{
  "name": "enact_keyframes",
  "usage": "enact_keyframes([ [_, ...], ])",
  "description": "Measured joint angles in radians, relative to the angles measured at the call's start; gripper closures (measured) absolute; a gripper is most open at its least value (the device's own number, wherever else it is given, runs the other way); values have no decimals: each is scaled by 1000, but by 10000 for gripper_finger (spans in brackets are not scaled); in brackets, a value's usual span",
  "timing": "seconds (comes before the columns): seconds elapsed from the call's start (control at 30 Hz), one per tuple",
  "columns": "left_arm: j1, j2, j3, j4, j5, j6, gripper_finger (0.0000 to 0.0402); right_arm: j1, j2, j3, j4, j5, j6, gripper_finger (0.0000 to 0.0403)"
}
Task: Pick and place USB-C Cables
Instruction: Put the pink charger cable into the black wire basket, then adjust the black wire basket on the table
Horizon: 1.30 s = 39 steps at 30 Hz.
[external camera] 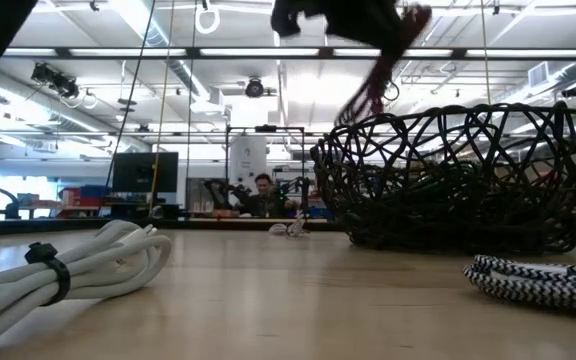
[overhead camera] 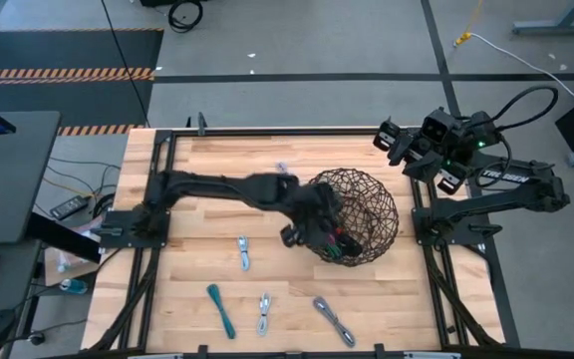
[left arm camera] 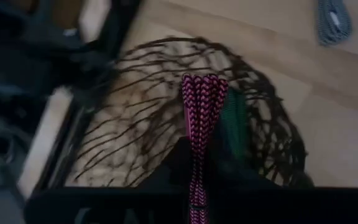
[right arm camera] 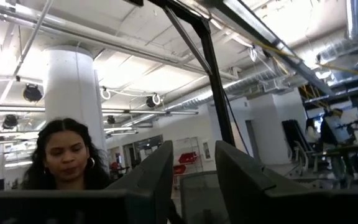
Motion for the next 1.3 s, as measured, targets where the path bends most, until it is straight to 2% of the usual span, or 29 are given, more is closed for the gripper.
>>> enact_keyframes([
  [0.27, 3, 126, -1, -5, 57, 31, 377, 2, 2, 0, 3, 6, 18, 277],
  [0.6, 8, 141, 1, 59, 77, 9, 377, 2, 2, 0, -14, -6, 19, 277],
  [0.93, 9, 141, 1, 80, 71, -30, 254, 2, 2, 0, -11, -14, 19, 277],
  [1.03, 6, 140, 1, 90, -23, -31, 241, 2, 2, 0, -11, -22, 32, 277],
  [1.13, 3, 121, 0, 100, -236, -63, 243, 0, 2, 0, -11, -23, 37, 277],
  [1.2, 8, 96, 18, 73, -338, -126, 249, -11, 2, 0, -12, -19, 23, 277],
  [1.3, 28, 56, 76, -60, -359, -313, 260, -49, 2, 0, -29, -5, -14, 283],
])
